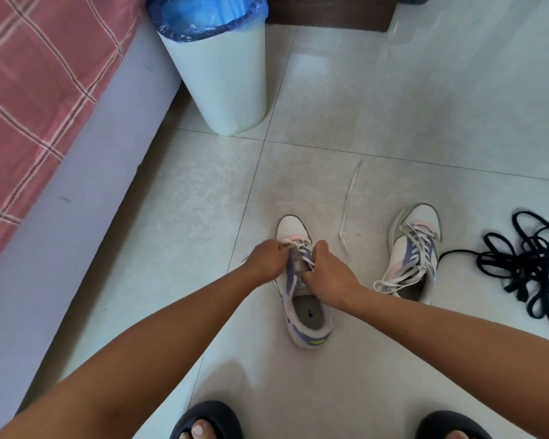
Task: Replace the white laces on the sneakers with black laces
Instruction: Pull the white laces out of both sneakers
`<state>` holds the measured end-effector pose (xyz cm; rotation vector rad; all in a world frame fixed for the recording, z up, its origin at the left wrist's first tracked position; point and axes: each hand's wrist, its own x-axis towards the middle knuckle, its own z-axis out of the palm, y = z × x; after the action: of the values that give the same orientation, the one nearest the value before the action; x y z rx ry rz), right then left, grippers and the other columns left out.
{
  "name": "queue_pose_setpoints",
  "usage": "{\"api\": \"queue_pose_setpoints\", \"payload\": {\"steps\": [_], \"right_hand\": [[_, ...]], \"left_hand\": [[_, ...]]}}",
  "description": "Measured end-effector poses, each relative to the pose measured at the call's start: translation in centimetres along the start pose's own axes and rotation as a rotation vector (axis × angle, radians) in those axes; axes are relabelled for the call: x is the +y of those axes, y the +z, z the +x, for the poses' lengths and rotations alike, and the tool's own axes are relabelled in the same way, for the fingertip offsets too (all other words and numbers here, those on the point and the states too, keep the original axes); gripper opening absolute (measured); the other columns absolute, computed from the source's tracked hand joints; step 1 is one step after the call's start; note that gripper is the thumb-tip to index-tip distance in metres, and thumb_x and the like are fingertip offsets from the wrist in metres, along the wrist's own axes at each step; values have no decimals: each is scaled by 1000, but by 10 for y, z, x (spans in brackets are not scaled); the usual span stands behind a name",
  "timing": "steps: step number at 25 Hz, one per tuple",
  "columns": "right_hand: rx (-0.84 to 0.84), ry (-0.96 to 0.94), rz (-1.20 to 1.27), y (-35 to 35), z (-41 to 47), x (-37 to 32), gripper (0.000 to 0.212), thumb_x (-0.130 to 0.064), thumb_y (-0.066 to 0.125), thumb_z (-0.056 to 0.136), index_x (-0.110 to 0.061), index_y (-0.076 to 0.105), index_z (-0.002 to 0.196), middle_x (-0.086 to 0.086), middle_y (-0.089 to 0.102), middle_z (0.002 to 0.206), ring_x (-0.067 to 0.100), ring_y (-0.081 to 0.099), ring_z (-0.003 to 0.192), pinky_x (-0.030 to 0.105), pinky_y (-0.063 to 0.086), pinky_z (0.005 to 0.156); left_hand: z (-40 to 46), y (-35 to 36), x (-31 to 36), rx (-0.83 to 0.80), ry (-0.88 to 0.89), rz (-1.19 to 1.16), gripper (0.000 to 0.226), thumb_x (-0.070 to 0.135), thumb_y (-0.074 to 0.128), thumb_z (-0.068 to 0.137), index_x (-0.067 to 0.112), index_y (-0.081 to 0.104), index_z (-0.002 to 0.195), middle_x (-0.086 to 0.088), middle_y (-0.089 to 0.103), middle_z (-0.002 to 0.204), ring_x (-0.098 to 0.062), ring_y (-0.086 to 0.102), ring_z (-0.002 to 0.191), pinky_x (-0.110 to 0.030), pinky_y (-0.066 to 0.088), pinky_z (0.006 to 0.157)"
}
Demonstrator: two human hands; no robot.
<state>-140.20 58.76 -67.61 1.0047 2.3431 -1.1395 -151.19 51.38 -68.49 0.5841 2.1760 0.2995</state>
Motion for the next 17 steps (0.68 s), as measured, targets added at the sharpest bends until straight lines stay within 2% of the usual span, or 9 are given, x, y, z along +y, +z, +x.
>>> {"api": "queue_pose_setpoints", "payload": {"steps": [3,4,5,6,8,10,14,16,17], "right_hand": [[-17,0,6,-4,0,1,23,-14,48,89,-14,28,98,-3,43,74,10,42,60,26,28,49],[-21,-1,5,-4,-1,1,22,-14,48,89,-14,28,98,-3,42,74,10,41,60,26,28,49],[-24,-2,1,-5,-1,1,22,-14,48,89,-14,28,98,-4,42,73,10,41,60,26,29,49],[-24,0,-6,-5,-1,1,22,-14,48,90,-14,28,99,-4,42,73,9,42,60,26,29,49],[-20,8,-11,-4,-1,1,23,-15,49,89,-15,28,100,-4,42,74,9,42,61,25,29,49],[-16,9,-11,-2,-1,3,24,-15,50,89,-15,29,100,-4,43,75,10,44,62,25,30,49],[-22,8,-10,-5,-2,4,22,-16,49,90,-15,29,99,-3,43,75,13,45,63,26,30,50],[-23,5,-15,-6,-3,3,22,-20,49,90,-13,30,99,-2,44,73,13,44,62,27,31,51],[-25,4,-23,-6,-3,1,22,-22,49,91,-13,30,99,-2,44,73,15,44,63,29,32,52]], "left_hand": [[9,-21,-21,325,209,726,27,25,37,98,8,53,112,-9,59,109,-28,59,98,-34,39,80],[11,-28,-24,435,186,736,28,30,39,97,9,51,112,-7,58,107,-27,58,97,-34,37,80],[13,-33,-26,483,123,626,31,35,42,95,9,50,110,-7,57,104,-26,58,94,-33,37,77],[15,-34,-26,424,7,319,34,39,44,93,8,50,106,-8,56,101,-26,58,89,-31,37,74],[7,-28,-16,53,-192,-401,28,34,47,93,6,55,93,-10,58,86,-22,58,70,-25,41,61],[0,-15,-6,-129,-126,-494,24,29,52,93,6,58,88,-7,58,73,-18,55,59,-22,39,53],[10,-29,-23,163,233,439,20,23,55,93,6,54,104,-11,62,95,-27,61,84,-29,38,64],[14,-41,-32,458,307,895,29,19,75,75,10,57,96,-5,63,84,-21,64,72,-26,31,57],[14,-46,-34,542,278,900,36,23,83,64,12,60,89,-2,61,73,-18,62,61,-24,28,53]]}}
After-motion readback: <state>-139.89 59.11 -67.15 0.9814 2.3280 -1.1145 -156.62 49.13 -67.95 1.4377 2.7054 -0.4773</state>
